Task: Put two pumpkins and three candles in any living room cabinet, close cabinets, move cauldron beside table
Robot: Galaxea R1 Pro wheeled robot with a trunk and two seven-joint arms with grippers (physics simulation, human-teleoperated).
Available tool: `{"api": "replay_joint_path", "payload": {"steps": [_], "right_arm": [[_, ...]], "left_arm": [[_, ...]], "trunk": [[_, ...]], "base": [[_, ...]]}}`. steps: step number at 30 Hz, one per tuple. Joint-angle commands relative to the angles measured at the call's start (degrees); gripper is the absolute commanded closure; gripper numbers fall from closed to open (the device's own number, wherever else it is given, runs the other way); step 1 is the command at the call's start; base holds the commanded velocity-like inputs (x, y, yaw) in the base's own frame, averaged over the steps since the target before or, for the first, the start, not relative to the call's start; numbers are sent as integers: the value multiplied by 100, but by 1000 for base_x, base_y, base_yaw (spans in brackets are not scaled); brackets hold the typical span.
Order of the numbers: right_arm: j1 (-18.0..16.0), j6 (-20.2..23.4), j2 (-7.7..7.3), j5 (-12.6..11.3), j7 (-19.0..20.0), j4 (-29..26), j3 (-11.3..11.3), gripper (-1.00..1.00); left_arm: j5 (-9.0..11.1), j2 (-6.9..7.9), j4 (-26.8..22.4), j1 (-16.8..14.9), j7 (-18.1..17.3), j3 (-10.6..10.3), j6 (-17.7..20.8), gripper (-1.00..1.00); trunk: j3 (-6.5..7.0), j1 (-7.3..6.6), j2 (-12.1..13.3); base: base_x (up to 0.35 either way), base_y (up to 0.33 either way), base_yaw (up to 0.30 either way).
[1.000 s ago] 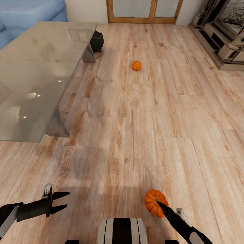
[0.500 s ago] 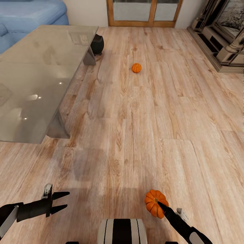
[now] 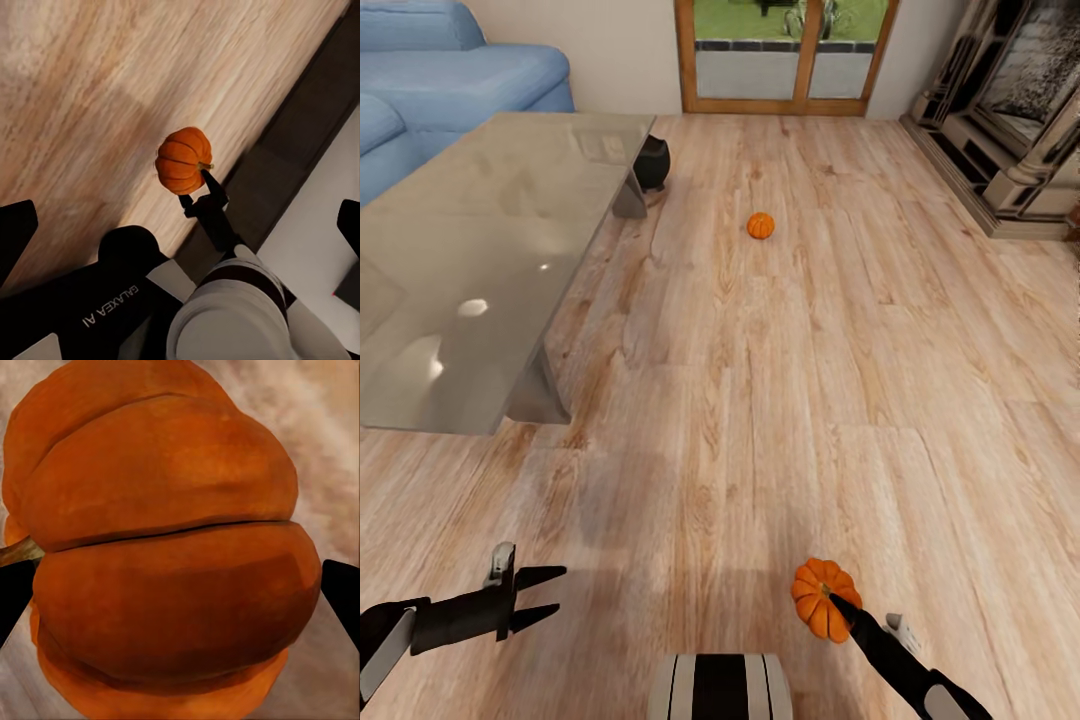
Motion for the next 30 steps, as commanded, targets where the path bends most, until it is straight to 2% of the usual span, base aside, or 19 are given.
{"api": "replay_joint_path", "payload": {"steps": [1, 4, 6, 7, 9, 12, 15, 18, 26, 28, 30], "right_arm": [[1, -1, -7, 8, 16, 1, 3, 100], [6, 48, -35, 2, 296, -102, -4, 100], [13, 354, -33, 0, 547, -339, -14, 100], [40, 694, -43, -15, 687, -526, -57, 100], [85, 1081, -58, -123, 873, -776, -284, 100], [90, 1494, -67, -266, 1225, -1116, -753, 100], [93, 2017, -68, -291, 1625, -1387, -929, 100], [110, 2334, -69, -292, 2039, -1666, -991, 100], [147, 2642, -54, -280, 2156, -2102, -993, 100], [176, 2878, -22, -256, 2170, -2435, -957, 100], [341, 3231, 28, -229, 2168, -3056, -895, 100]], "left_arm": [[-4, -2, -1, 0, 2, 0, -2, -100], [-25, -14, -1, 0, 16, 0, -14, -100], [-28, -21, -3, 0, 22, 0, -23, -100], [-30, -22, -4, 0, 25, 0, -28, -100], [-32, -25, -4, 0, 31, 0, -35, -100], [-38, -32, -4, 0, 41, 0, -47, -100], [-39, -34, -5, 0, 44, 0, -51, -100], [-40, -35, -5, 0, 45, -5, -52, -100], [-40, -44, -12, 0, 52, -9, -58, -100], [-40, -44, -13, 0, 53, -11, -60, -100], [-40, -49, -13, 0, 53, -14, -60, -100]], "trunk": [[23, -2, 2], [89, -10, 6], [134, -15, 8], [156, -18, 10], [200, -23, 12], [266, -31, 16], [333, -38, 20], [399, -46, 24], [577, -67, 35], [621, -72, 38], [665, -77, 40]], "base": [[0, 0, 0], [0, 0, 0], [0, 0, 0], [0, 0, 0], [0, 0, 0], [0, 0, 0], [0, 0, 0], [0, 0, 0], [0, 0, 0], [0, 0, 0], [0, 0, 0]]}}
